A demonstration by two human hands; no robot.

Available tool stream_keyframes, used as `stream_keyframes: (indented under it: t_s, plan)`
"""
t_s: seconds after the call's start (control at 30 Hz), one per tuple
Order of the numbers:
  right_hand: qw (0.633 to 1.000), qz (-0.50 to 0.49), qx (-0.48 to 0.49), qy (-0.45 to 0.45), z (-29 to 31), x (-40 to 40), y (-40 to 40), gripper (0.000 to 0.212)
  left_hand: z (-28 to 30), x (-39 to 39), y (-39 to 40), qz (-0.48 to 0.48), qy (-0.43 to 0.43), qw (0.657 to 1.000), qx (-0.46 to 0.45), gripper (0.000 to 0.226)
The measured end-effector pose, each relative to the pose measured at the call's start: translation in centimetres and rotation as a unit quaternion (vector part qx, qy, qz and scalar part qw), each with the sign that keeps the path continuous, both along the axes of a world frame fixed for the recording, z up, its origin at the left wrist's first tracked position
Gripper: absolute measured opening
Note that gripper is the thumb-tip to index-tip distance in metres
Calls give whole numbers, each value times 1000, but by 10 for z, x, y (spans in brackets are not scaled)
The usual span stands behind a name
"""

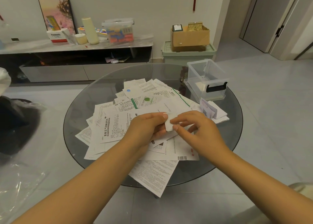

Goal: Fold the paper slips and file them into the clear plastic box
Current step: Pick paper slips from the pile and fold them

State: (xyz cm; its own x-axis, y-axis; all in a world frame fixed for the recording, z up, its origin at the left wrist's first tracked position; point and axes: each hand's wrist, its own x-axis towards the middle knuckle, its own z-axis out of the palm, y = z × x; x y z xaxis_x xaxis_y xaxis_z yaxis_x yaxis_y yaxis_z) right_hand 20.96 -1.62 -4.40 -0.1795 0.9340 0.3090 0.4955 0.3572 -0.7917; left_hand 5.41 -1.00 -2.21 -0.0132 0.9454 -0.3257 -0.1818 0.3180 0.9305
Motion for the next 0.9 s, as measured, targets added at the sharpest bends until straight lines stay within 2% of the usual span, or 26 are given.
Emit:
stream_keyframes:
  t_s: [0.1,0.23,0.4,0.57,0.67,0.73,0.77,0.9]
  plan:
    - [999,-16,-29,42,3,5,0,20,0,10,4,-3,-4,1000,0,11]
    - [998,-55,-24,35,5,15,5,26,-2,25,7,-23,17,1000,7,12]
    - [996,-67,-46,25,6,26,9,24,-3,41,8,-39,54,997,38,6]
    - [989,-124,-58,52,10,38,18,11,-1,54,16,-4,113,990,83,6]
    - [974,-146,-116,129,20,47,27,6,-1,62,21,-9,116,984,135,9]
    - [952,-121,-168,226,29,50,30,15,-2,67,22,-27,135,973,185,13]
    - [947,-111,-177,245,31,52,30,18,-3,69,24,-37,153,964,214,15]
    - [963,-134,-161,171,29,63,37,12,-10,77,36,-81,251,930,256,26]
